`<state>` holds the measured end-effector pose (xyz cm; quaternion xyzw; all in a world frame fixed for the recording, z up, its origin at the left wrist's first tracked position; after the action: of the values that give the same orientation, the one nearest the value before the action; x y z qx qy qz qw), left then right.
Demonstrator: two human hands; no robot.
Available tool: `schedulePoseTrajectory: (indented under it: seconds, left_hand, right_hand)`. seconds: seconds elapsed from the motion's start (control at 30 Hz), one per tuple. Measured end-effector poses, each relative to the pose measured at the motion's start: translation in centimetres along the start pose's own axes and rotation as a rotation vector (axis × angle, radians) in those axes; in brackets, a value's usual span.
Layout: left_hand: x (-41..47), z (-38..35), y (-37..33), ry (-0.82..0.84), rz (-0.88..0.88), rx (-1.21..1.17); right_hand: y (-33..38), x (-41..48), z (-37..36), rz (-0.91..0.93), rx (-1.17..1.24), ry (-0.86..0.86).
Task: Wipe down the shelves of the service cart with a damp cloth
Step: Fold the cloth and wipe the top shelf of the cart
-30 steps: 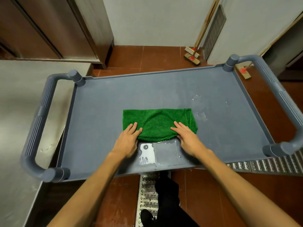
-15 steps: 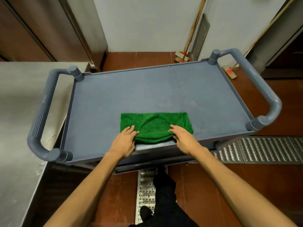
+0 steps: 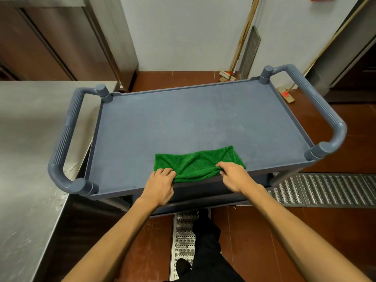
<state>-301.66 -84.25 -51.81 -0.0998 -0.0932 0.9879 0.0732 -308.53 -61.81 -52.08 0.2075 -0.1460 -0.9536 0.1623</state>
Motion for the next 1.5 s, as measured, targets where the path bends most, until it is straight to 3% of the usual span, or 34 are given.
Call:
schedulePoseTrajectory:
  seconds: [0.2,0.33,0.7,0.87,1.03,1.17,1.3,1.5]
  left_hand:
    - [1.3,0.8,0.4,0.073,0.011,0.011]
    - [3.0,2.9,1.5,0.112,0.017,-0.108]
    - [11.2,12.2,4.2,0.002,0.084,-0.233]
    - [12.7,9.8,5.0,0.051,0.109,-0.202]
    - [11.0,4.3,4.5,0.192,0.032,-0.185]
    - [9.3,2.5,4.7,0.084,-0.014,-0.19]
    - [8.5,2.2,4.0,-0.039,-0.019,-0.143]
    - [7.6,1.7,2.8,-0.045,0.035,-0.18]
  right_hand:
    - [0.0,0.6,0.4,0.022,-0.015,0.027]
    - [0.1,2.3,1.2,0.004,0.084,0.041]
    - [1.0,8.0,11.6,0.03,0.286,-0.213]
    - [0.6,10.0,10.6,-0.008,0.235,-0.198]
    - [0.1,9.5,5.8,-0.075,0.282,-0.042]
    - [-0.3,9.2,4.0,-0.147,0.243,-0.063]
    - [0.6,8.9,3.1,-0.1,0.058,-0.071]
    - [0.6,7.7,2.2,-0.065,0.057,-0.016]
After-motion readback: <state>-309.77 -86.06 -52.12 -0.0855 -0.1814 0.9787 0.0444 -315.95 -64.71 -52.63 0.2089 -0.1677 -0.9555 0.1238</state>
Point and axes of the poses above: each hand's wrist, its own x-axis towards the middle knuckle, its own z-axis out of the back of the hand, y = z × x, the point moved 9 cm from there along x, towards the middle knuckle, and after that the axes turned 1 degree about -x, right-handed, at the moved point
